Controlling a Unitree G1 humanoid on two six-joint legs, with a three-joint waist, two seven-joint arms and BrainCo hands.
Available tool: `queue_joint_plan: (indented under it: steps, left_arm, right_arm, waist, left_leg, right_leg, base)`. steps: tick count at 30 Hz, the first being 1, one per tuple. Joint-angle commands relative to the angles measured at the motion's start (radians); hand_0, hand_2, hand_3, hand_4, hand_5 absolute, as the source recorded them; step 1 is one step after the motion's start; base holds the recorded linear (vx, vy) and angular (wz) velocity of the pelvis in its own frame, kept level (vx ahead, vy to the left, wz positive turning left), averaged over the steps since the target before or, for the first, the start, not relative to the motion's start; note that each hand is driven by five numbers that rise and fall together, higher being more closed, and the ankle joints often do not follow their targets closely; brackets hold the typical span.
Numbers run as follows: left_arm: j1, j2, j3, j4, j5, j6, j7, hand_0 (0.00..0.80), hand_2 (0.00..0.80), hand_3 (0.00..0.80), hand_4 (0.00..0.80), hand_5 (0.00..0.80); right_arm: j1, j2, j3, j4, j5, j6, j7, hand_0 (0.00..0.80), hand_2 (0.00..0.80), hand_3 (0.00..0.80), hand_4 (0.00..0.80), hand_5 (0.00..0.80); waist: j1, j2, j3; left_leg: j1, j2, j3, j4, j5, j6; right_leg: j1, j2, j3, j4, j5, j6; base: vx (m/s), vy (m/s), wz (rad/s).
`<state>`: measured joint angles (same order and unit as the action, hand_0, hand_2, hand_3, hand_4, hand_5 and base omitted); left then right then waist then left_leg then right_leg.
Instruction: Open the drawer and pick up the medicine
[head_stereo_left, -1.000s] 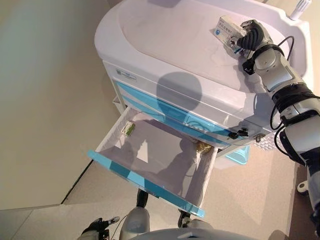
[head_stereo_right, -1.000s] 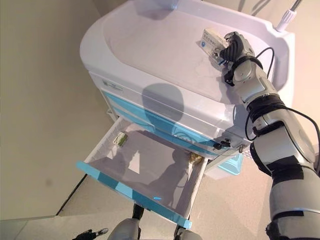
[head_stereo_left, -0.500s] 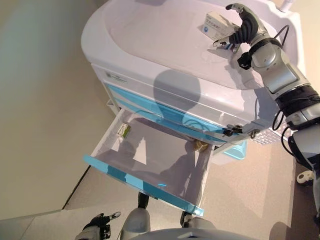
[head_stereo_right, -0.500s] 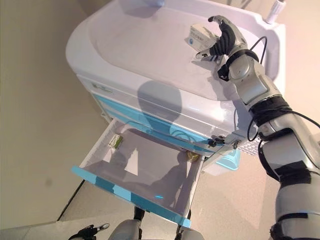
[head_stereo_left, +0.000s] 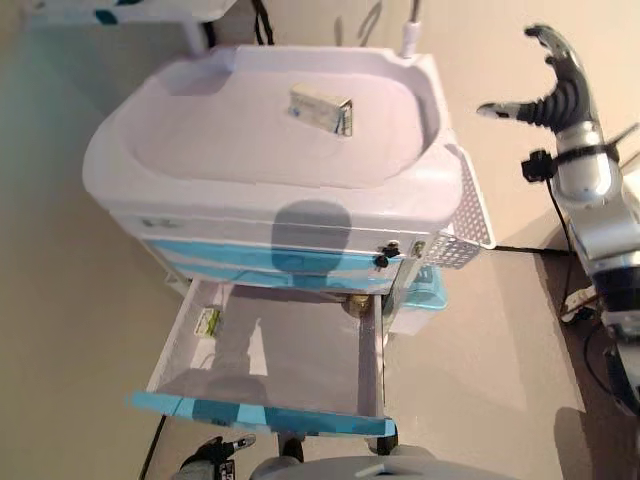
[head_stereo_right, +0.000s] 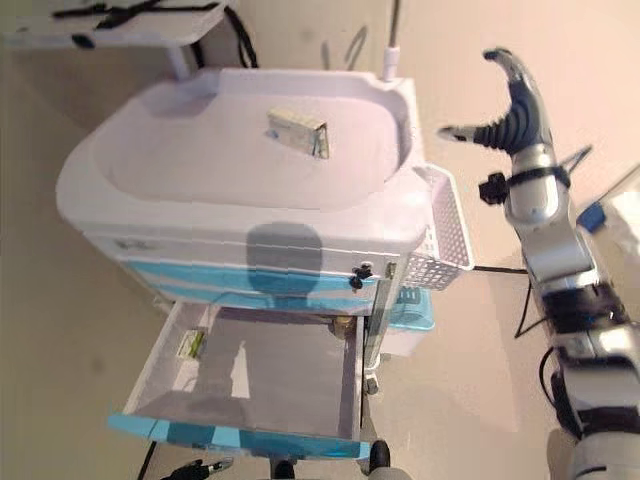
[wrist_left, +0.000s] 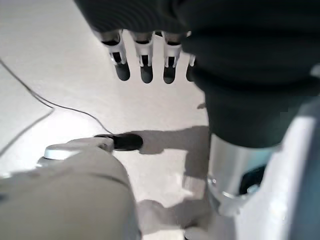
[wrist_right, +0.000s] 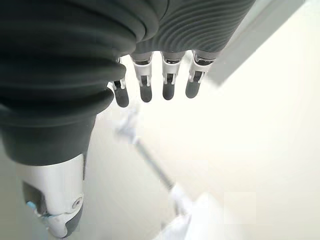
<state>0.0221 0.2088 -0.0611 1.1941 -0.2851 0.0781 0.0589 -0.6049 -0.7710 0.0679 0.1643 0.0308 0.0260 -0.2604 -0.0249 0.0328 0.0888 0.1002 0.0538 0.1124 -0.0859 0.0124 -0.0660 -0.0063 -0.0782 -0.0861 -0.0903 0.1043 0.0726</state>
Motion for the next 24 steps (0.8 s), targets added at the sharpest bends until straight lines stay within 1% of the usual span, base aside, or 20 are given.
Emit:
queue_joint_plan:
  steps: [1, 2, 6, 7, 8, 9, 11, 12, 13, 14, 15, 16, 18, 19, 20, 22, 24]
  left_arm:
    - [-0.004, 0.023, -0.041, 0.058, 0.086, -0.001, 0.002, 0.000, 0.000, 0.000, 0.000, 0.000]
    - [-0.004, 0.016, -0.043, 0.056, 0.099, -0.003, 0.001, 0.000, 0.000, 0.000, 0.000, 0.000]
    - [0.002, 0.008, -0.033, 0.039, 0.097, -0.011, -0.003, 0.000, 0.000, 0.000, 0.000, 0.000]
    - [-0.001, 0.008, -0.024, 0.031, 0.092, -0.013, -0.002, 0.000, 0.000, 0.000, 0.000, 0.000]
    - [0.000, 0.009, -0.025, 0.031, 0.092, -0.013, -0.002, 0.000, 0.000, 0.000, 0.000, 0.000]
    - [-0.006, 0.010, -0.014, 0.009, 0.092, -0.019, -0.005, 0.000, 0.000, 0.000, 0.000, 0.000]
    - [-0.006, 0.014, -0.016, 0.005, 0.094, -0.021, -0.005, 0.000, 0.000, 0.000, 0.000, 0.000]
    - [-0.015, 0.024, -0.029, -0.026, 0.112, -0.028, -0.012, 0.000, 0.000, 0.000, 0.000, 0.000]
    - [-0.017, 0.030, -0.039, -0.044, 0.122, -0.033, -0.012, 0.000, 0.000, 0.000, 0.000, 0.000]
    - [-0.029, 0.047, -0.057, -0.072, 0.129, -0.039, -0.014, 0.000, 0.000, 0.000, 0.000, 0.000]
    - [-0.037, 0.058, -0.073, -0.095, 0.134, -0.041, -0.014, 0.000, 0.000, 0.000, 0.000, 0.000]
    - [-0.037, 0.059, -0.072, -0.095, 0.134, -0.041, -0.014, 0.000, 0.000, 0.000, 0.000, 0.000]
    - [-0.061, 0.088, -0.112, -0.154, 0.135, -0.050, -0.022, 0.000, 0.000, 0.000, 0.000, 0.000]
    - [-0.075, 0.122, -0.145, -0.225, 0.126, -0.061, -0.028, 0.000, 0.000, 0.000, 0.000, 0.000]
    - [-0.075, 0.123, -0.144, -0.226, 0.126, -0.060, -0.028, 0.000, 0.000, 0.000, 0.000, 0.000]
    - [-0.073, 0.167, -0.169, -0.309, 0.110, -0.070, -0.038, 0.000, 0.000, 0.000, 0.000, 0.000]
    - [-0.066, 0.209, -0.196, -0.390, 0.098, -0.074, -0.053, 0.000, 0.000, 0.000, 0.000, 0.000]
  right_arm:
    - [0.029, 0.057, -0.066, -0.045, 0.081, -0.088, -0.045, 0.000, 0.000, 0.000, 0.000, 0.000]
    - [0.073, 0.084, -0.094, -0.045, 0.114, -0.106, -0.051, 0.000, 0.000, 0.000, 0.000, 0.000]
    - [0.248, 0.159, -0.184, -0.046, 0.172, -0.123, -0.052, 0.000, 0.000, 0.000, 0.000, 0.000]
    - [0.285, 0.175, -0.199, -0.047, 0.173, -0.124, -0.051, 0.000, 0.000, 0.000, 0.000, 0.000]
    - [0.289, 0.177, -0.201, -0.050, 0.172, -0.123, -0.051, 0.000, 0.000, 0.000, 0.000, 0.000]
    - [0.386, 0.208, -0.237, -0.036, 0.163, -0.122, -0.049, 0.000, 0.000, 0.000, 0.000, 0.000]
    - [0.428, 0.226, -0.252, -0.026, 0.171, -0.122, -0.047, 0.000, 0.000, 0.000, 0.000, 0.000]
    - [0.483, 0.242, -0.261, 0.052, 0.178, -0.118, -0.040, 0.000, 0.000, 0.000, 0.000, 0.000]
    - [0.512, 0.257, -0.260, 0.103, 0.177, -0.114, -0.040, 0.000, 0.000, 0.000, 0.000, 0.000]
    - [0.544, 0.270, -0.255, 0.198, 0.191, -0.104, -0.029, 0.000, 0.000, 0.000, 0.000, 0.000]
    - [0.555, 0.273, -0.250, 0.246, 0.186, -0.096, -0.026, 0.000, 0.000, 0.000, 0.000, 0.000]
    - [0.554, 0.274, -0.250, 0.247, 0.186, -0.097, -0.026, 0.000, 0.000, 0.000, 0.000, 0.000]
    - [0.542, 0.270, -0.232, 0.361, 0.187, -0.086, -0.020, 0.000, 0.000, 0.000, 0.000, 0.000]
    - [0.529, 0.265, -0.216, 0.434, 0.177, -0.081, -0.016, 0.000, 0.000, 0.000, 0.000, 0.000]
    - [0.527, 0.265, -0.215, 0.436, 0.177, -0.082, -0.016, 0.000, 0.000, 0.000, 0.000, 0.000]
    - [0.530, 0.253, -0.187, 0.511, 0.136, -0.066, -0.005, 0.000, 0.000, 0.000, 0.000, 0.000]
    - [0.523, 0.245, -0.164, 0.598, 0.123, -0.056, 0.000, 0.000, 0.000, 0.000, 0.000, 0.000]
  waist:
    - [-0.002, -0.031, -0.038]
    - [-0.016, -0.021, -0.037]
    - [-0.041, -0.004, -0.032]
    - [-0.049, 0.000, -0.028]
    - [-0.047, 0.000, -0.030]
    - [-0.063, 0.006, -0.021]
    - [-0.067, 0.006, -0.019]
    - [-0.082, 0.009, 0.002]
    - [-0.087, 0.009, 0.015]
    - [-0.096, 0.005, 0.044]
    - [-0.103, 0.004, 0.069]
    - [-0.102, 0.003, 0.066]
    - [-0.111, -0.001, 0.131]
    - [-0.110, -0.005, 0.183]
    - [-0.109, -0.006, 0.177]
    - [-0.102, -0.009, 0.219]
    - [-0.094, -0.008, 0.234]
  left_leg:
    - [-0.070, -0.048, 0.019, 0.101, -0.069, 0.038]
    - [-0.063, -0.051, 0.028, 0.101, -0.074, 0.043]
    - [-0.050, -0.054, 0.069, 0.096, -0.082, 0.051]
    - [-0.052, -0.055, 0.074, 0.096, -0.082, 0.053]
    - [-0.053, -0.055, 0.075, 0.096, -0.082, 0.053]
    - [-0.061, -0.057, 0.082, 0.098, -0.083, 0.057]
    - [-0.067, -0.059, 0.085, 0.101, -0.085, 0.060]
    - [-0.074, -0.062, 0.087, 0.111, -0.093, 0.066]
    - [-0.083, -0.065, 0.089, 0.121, -0.097, 0.070]
    - [-0.112, -0.070, 0.091, 0.143, -0.099, 0.076]
    - [-0.134, -0.072, 0.088, 0.170, -0.111, 0.080]
    - [-0.140, -0.072, 0.089, 0.171, -0.108, 0.080]
    - [-0.213, -0.074, 0.087, 0.248, -0.128, 0.090]
    - [-0.290, -0.078, 0.081, 0.324, -0.142, 0.093]
    - [-0.299, -0.078, 0.083, 0.325, -0.139, 0.093]
    - [-0.369, -0.077, 0.073, 0.399, -0.154, 0.096]
    - [-0.434, -0.077, 0.058, 0.452, -0.162, 0.097]
  right_leg:
    - [0.020, -0.036, -0.002, 0.081, -0.126, 0.069]
    - [0.019, -0.037, 0.010, 0.082, -0.124, 0.069]
    - [0.003, -0.036, 0.058, 0.082, -0.112, 0.076]
    - [-0.004, -0.036, 0.065, 0.083, -0.108, 0.077]
    - [-0.006, -0.036, 0.066, 0.084, -0.108, 0.077]
    - [-0.024, -0.037, 0.081, 0.092, -0.104, 0.080]
    - [-0.035, -0.038, 0.086, 0.099, -0.104, 0.082]
    - [-0.050, -0.041, 0.093, 0.119, -0.109, 0.086]
    - [-0.065, -0.042, 0.097, 0.137, -0.110, 0.086]
    - [-0.098, -0.045, 0.108, 0.163, -0.105, 0.088]
    - [-0.121, -0.048, 0.111, 0.193, -0.115, 0.089]
    - [-0.127, -0.048, 0.112, 0.192, -0.111, 0.089]
    - [-0.195, -0.055, 0.122, 0.258, -0.121, 0.088]
    - [-0.264, -0.062, 0.126, 0.318, -0.127, 0.084]
    - [-0.273, -0.062, 0.128, 0.317, -0.122, 0.084]
    - [-0.330, -0.072, 0.119, 0.379, -0.136, 0.075]
    - [-0.385, -0.080, 0.106, 0.431, -0.149, 0.067]
  base:
    - [0.028, 0.057, -0.49]
    - [0.010, 0.041, -0.37]
    - [-0.022, 0.056, -0.40]
    - [-0.032, 0.040, -0.31]
    - [-0.057, 0.052, -0.35]
    - [-0.039, 0.036, -0.40]
    - [-0.063, 0.057, -0.25]
    - [-0.107, 0.087, -0.09]
    - [-0.203, 0.103, -0.04]
    - [-0.229, 0.085, -0.13]
    - [-0.198, 0.057, -0.08]
    - [-0.211, 0.064, -0.13]
    - [-0.340, 0.068, -0.14]
    - [-0.314, 0.042, -0.12]
    - [-0.293, 0.027, -0.09]
    - [-0.197, -0.011, -0.06]
    - [-0.178, -0.036, 0.14]
